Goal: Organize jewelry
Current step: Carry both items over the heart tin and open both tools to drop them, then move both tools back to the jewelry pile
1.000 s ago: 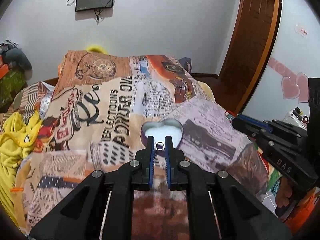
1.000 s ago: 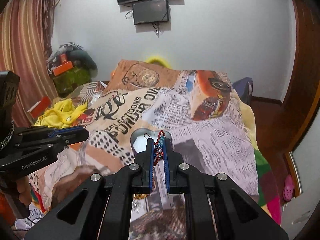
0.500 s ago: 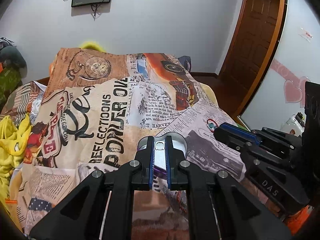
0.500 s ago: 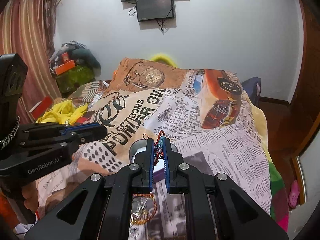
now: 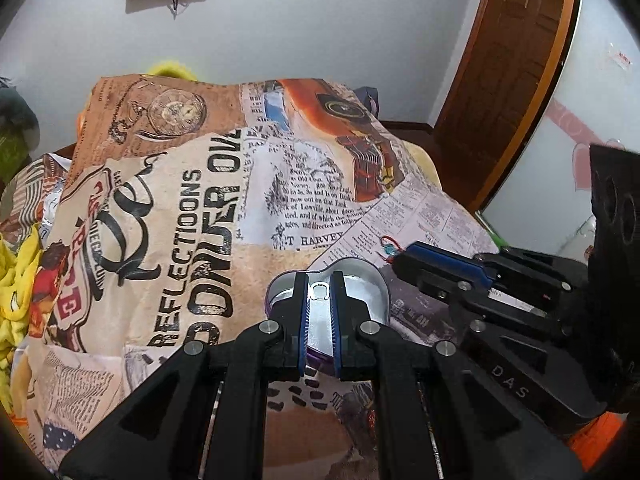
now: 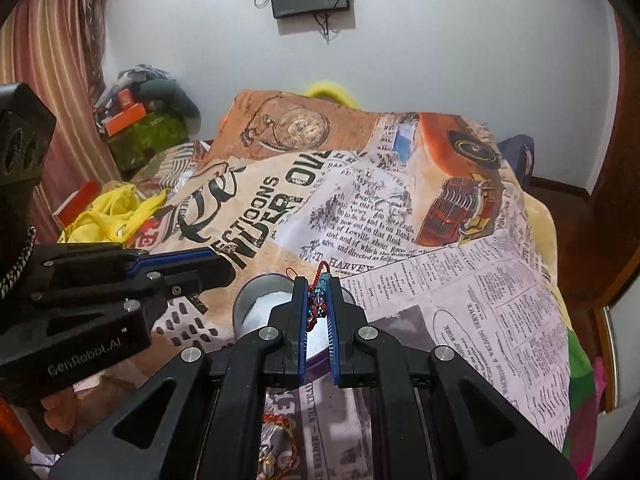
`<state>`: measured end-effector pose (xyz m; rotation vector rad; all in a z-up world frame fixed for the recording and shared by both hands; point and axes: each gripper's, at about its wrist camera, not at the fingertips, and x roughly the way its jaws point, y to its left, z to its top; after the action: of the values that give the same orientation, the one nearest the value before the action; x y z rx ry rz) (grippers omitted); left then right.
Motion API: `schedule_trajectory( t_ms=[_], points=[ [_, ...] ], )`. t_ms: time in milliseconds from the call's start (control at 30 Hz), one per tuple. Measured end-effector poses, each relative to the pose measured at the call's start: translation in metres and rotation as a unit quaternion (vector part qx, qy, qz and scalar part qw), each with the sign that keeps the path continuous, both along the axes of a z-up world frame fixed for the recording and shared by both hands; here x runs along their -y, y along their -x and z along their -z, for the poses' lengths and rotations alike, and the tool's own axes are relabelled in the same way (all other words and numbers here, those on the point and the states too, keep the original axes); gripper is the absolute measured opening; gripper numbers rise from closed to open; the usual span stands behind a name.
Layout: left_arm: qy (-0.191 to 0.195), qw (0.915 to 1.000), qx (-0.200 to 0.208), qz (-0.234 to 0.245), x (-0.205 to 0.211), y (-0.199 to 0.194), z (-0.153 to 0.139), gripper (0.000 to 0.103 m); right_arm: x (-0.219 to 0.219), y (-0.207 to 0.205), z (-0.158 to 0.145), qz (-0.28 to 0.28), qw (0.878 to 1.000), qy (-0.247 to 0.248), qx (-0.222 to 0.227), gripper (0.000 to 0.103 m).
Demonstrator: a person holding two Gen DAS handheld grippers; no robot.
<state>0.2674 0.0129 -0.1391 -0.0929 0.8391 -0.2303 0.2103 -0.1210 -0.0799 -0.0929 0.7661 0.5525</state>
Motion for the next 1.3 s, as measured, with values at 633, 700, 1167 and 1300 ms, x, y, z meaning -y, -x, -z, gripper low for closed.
schedule_trajectory(
  t_ms=[633,700,1167,1300],
  points=[
    [-0.001,0.9991,-0.039,0.016,0.001,-0.015,0.028,0.008,-0.007,-0.023,0.028,-0.031,0.998,0.003,-0.058,0.008],
    [-0.006,0.9991,-0.040,0.016,0.001,-0.015,0.028,0.009,-0.006,-0.023,0.028,-0.029,0.998,0.002,-0.059,0.008],
    [-0.023,0.9996,-0.015,-0.012,-0.012,0.011,0.003,0.024,0.001,-0.015,0.014,-0.016,0.998,-0.008,-0.063,0.024],
    [-0.028,0.9994,-0.006,-0.018,-0.016,0.023,-0.008,0.026,0.005,-0.005,0.003,-0.009,0.999,-0.003,-0.046,0.031]
  ],
)
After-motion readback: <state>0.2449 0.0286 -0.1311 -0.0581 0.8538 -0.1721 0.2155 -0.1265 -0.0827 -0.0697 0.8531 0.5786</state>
